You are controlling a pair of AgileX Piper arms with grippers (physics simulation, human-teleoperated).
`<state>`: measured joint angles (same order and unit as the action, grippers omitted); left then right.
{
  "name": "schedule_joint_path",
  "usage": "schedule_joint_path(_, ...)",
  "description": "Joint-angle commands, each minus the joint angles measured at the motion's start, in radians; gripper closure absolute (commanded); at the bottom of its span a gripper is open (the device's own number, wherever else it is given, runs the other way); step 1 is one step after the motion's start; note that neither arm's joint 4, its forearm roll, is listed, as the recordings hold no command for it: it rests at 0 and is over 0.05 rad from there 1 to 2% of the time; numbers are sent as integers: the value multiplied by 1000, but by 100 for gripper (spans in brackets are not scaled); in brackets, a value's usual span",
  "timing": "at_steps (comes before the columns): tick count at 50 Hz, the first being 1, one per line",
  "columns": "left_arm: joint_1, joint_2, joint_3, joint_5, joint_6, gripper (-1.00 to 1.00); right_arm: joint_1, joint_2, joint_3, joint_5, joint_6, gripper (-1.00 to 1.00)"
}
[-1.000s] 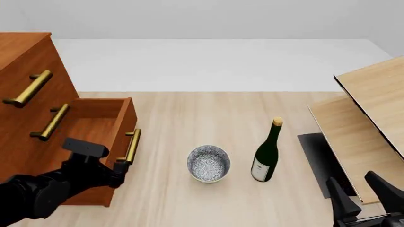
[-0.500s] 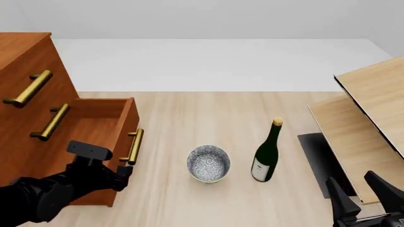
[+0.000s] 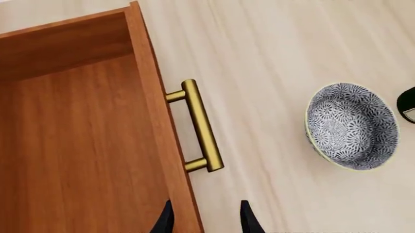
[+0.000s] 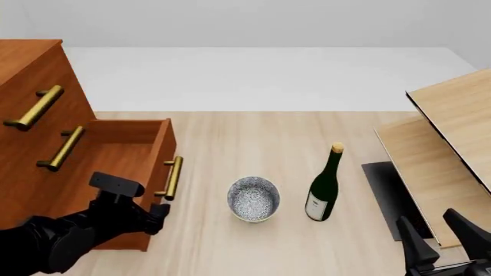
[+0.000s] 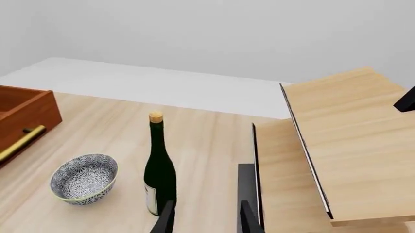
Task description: Put the wine bottle in the bottom drawer of the cabinet.
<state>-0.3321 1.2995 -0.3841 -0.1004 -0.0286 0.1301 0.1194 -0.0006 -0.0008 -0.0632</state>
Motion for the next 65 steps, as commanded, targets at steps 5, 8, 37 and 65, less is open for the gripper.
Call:
schedule_joint_path(5,-55,-25,-8,22,-36,-100,-1,-13,0,12,-1,-100)
schedule_joint_path(8,-57,-29,-9,23,-36,-100,1,-14,0,12,0,-100)
schedule_joint_path(37,-104,-118,-34,109,-45,-100,6,-1,0,2,-1,-100)
schedule_joint_path(65,-80,-424,-207,408,25,-100,6,9,0,-14,-10,-100)
